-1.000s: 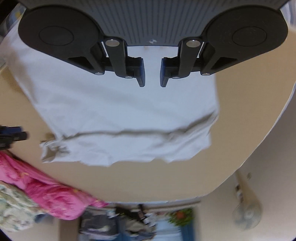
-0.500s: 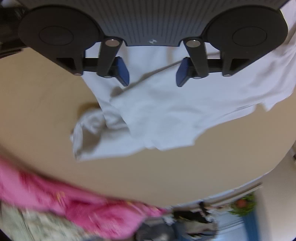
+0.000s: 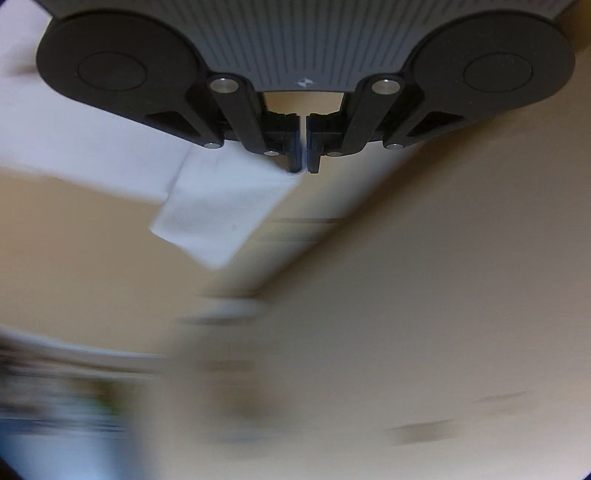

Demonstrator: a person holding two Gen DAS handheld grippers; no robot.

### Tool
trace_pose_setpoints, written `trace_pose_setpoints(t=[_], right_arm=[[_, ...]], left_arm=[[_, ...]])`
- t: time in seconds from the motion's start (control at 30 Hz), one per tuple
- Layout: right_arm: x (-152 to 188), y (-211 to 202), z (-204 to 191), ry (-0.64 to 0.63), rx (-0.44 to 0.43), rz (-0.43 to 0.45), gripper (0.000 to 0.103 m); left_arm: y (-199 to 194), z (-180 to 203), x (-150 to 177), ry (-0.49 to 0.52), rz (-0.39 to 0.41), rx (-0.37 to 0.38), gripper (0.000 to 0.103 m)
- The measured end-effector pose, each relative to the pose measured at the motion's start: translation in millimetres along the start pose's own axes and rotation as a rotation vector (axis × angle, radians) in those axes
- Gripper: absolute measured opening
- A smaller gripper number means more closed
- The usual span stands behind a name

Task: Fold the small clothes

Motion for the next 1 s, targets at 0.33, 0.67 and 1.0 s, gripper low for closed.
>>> trace_pose_setpoints(t=[0.33,0.67,1.0], right_arm=[[-30,-25,25,0.170,-0.010,0.227,0.029],[-89,-17,133,0.540,-0.037,0.422,0.035],[-163,36,160,0.386,0.035,0.453,0.005]], left_arm=[[-8,79,30,-0.085,-0.176,0.521,0.042],[47,166,118,0.218,-0.511,0.491,0.049],[54,199,134,0.303,-0.440,0.475,0.050]])
Point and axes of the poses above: each gripper's, at about its wrist camera, not at the fingertips, and y roughly the way its jaws point, z to its right, x to its underside, the point moved 7 cm from there along y, roughly the way its jaws point, and after that the axes turned 12 degrees about -y, right-handed, at the moved point
